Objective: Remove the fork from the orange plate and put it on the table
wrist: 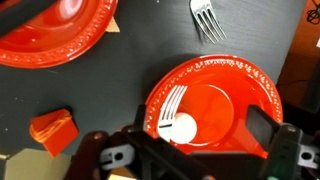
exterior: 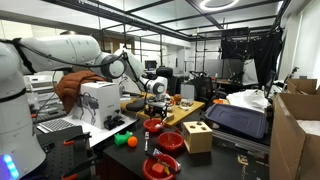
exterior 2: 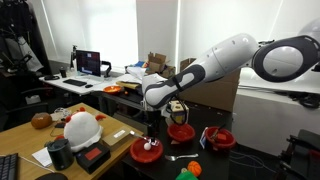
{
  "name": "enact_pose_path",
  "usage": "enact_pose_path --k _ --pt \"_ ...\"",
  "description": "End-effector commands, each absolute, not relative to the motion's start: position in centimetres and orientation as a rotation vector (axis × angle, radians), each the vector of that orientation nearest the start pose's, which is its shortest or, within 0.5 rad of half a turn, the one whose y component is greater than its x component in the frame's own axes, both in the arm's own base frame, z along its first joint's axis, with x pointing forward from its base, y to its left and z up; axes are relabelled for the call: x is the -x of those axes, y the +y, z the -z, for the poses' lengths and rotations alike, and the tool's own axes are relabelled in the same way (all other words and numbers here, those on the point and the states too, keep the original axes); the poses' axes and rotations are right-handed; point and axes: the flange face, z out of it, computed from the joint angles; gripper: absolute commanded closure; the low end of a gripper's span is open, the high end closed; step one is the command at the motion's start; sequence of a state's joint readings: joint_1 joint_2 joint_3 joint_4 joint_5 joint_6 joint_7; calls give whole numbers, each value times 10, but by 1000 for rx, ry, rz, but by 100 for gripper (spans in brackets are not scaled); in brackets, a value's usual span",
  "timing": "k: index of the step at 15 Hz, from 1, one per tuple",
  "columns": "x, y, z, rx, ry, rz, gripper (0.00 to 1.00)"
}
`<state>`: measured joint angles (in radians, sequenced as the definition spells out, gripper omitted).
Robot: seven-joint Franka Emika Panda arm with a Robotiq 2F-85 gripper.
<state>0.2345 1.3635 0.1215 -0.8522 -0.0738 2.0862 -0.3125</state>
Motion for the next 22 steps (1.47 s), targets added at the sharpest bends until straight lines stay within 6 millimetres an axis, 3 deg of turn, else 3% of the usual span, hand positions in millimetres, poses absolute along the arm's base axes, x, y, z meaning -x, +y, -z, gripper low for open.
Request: enact_pose_path --k 1,5,9,22 --pt "-730 245 -35 2916 -995 -106 0" --pt "-737 263 -44 2921 -1010 2 0" --pt "-746 264 -59 2918 -1006 121 0" --pt "-743 255 -25 2887 -1112 335 0"
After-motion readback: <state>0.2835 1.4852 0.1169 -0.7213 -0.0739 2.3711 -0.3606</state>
